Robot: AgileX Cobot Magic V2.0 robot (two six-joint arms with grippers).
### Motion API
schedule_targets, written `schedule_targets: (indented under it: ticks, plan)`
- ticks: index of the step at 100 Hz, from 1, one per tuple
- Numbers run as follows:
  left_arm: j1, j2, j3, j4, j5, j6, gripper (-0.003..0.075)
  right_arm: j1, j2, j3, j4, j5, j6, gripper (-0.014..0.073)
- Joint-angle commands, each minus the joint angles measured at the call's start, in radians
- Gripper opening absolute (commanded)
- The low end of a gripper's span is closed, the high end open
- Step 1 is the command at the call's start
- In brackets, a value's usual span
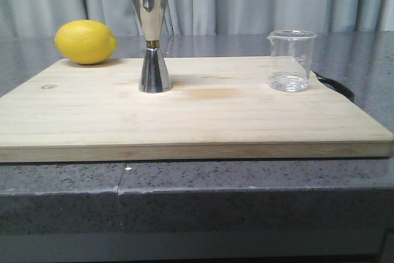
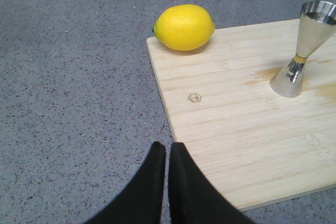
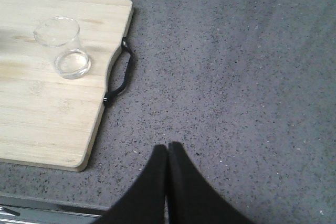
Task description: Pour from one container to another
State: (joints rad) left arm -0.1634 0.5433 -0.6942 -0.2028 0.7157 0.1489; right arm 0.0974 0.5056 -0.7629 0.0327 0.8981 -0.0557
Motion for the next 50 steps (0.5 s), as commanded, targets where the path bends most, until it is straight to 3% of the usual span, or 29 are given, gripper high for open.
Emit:
schedule_targets:
  ticks: [1, 28, 50]
  plan:
    - [0.003, 0.003, -0.026, -0.020, -0.073, -0.007, -0.0019, -0.006, 0.003, -0.023, -0.001, -0.068, 0.000, -0.0075]
    - [0.003, -0.011, -0.014, -0.013, -0.082, -0.004, -0.0020, -0.006, 0.003, -0.023, -0.001, -0.068, 0.000, -0.0075]
    - [0.070, -0.188, 0.187, 0.038, -0.316, 0.000, -0.0019, -0.006, 0.003, -0.023, -0.001, -0.068, 0.000, -0.0075]
